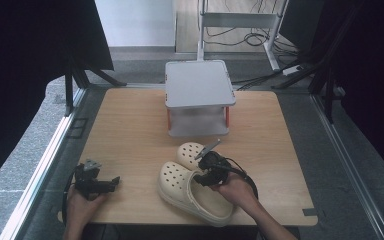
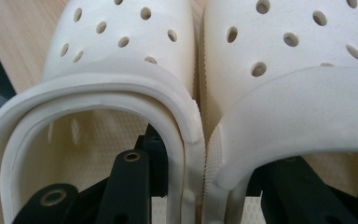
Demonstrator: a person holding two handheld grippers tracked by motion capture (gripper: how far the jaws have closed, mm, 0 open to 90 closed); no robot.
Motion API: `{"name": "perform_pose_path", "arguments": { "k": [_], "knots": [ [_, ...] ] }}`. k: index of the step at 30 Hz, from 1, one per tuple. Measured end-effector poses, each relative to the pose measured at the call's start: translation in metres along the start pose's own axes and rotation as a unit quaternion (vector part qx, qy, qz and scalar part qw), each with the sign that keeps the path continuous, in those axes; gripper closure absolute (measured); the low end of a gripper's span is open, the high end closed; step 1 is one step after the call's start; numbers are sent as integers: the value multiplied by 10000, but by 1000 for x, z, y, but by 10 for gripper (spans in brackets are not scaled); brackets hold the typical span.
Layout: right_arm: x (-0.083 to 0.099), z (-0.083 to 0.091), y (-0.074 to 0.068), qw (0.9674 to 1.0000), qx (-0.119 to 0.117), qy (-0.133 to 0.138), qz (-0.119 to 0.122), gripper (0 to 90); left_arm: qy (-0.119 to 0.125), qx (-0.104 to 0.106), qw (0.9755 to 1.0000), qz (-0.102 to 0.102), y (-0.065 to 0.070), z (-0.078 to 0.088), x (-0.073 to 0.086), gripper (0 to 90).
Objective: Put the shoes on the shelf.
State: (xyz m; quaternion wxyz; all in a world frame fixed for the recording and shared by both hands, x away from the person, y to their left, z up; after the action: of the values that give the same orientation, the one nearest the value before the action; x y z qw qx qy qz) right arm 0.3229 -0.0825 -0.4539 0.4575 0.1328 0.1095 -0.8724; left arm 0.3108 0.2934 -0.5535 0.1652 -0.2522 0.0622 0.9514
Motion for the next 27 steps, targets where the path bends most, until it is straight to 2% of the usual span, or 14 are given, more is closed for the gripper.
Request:
{"name": "perform_pose_path", "arguments": {
  "k": [9, 27],
  "knots": [
    [0, 18, 7, 10000, -76, 31, -34, 642, -12, 4, 10000, -4, 0, 0, 0, 0],
    [-6, 48, 21, 9999, -62, 84, -104, 642, -9, 6, 10000, 0, 0, 0, 0, 0]
  ]
}}
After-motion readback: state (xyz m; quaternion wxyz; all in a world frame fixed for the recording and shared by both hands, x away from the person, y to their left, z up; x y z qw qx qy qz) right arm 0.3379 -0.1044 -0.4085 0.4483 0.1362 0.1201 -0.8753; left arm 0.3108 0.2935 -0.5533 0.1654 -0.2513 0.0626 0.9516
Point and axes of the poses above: each handheld gripper's, and its own axes: z roughly backward along the jaws, x roughly out of its underside, y roughly to its right, the point moved 4 cm from there along -z, roughly forward along the jaws, and after that the axes turned 11 degrees about -y, right-handed, at the moved point
